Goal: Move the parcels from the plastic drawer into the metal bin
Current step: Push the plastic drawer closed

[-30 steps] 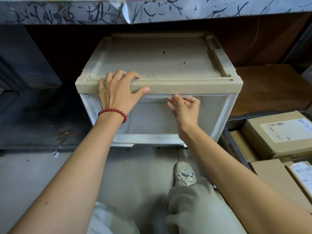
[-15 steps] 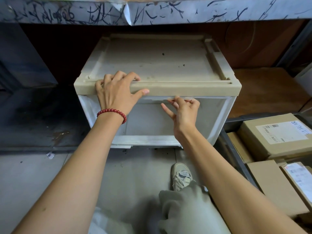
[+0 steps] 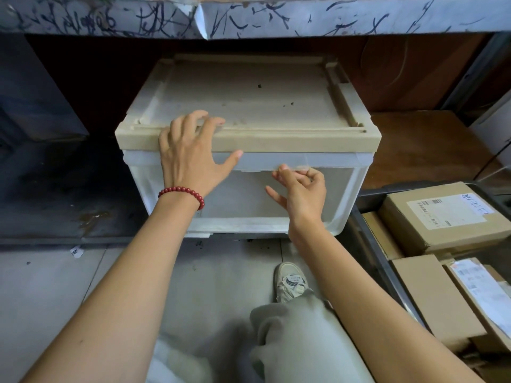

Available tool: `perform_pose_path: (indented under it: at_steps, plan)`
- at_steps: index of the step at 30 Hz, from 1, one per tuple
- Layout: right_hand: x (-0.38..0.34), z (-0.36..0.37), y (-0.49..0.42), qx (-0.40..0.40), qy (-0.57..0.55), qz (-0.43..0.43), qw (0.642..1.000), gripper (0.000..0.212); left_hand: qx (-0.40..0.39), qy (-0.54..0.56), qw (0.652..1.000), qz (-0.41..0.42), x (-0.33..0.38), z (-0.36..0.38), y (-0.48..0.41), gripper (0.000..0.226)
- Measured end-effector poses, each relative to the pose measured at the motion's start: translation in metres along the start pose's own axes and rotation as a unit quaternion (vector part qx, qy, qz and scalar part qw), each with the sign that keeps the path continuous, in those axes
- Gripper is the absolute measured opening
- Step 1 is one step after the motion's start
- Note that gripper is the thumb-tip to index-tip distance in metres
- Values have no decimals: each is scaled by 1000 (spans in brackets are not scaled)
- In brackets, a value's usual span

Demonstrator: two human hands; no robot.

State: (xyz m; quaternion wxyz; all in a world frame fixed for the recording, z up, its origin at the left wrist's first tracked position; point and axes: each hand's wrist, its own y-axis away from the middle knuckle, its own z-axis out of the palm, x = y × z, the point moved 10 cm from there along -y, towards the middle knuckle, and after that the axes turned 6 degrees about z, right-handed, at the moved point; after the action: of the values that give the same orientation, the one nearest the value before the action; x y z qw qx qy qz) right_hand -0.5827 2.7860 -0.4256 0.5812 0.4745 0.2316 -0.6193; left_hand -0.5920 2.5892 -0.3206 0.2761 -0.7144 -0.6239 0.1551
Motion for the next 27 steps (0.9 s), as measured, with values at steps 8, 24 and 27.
perform_pose_path:
  at_steps: [8,24,27]
  plan:
    - [5,-19,24,22,5,36,999,25,-75,-14,995,68,12,-5,30,64]
    - [-61,-46,89,79,697,-389,597,57,-158,36,985,52,28,-22,82,41]
    - [-61,-45,88,22,724,-370,581,51,-168,38,984,52,30,-28,91,40]
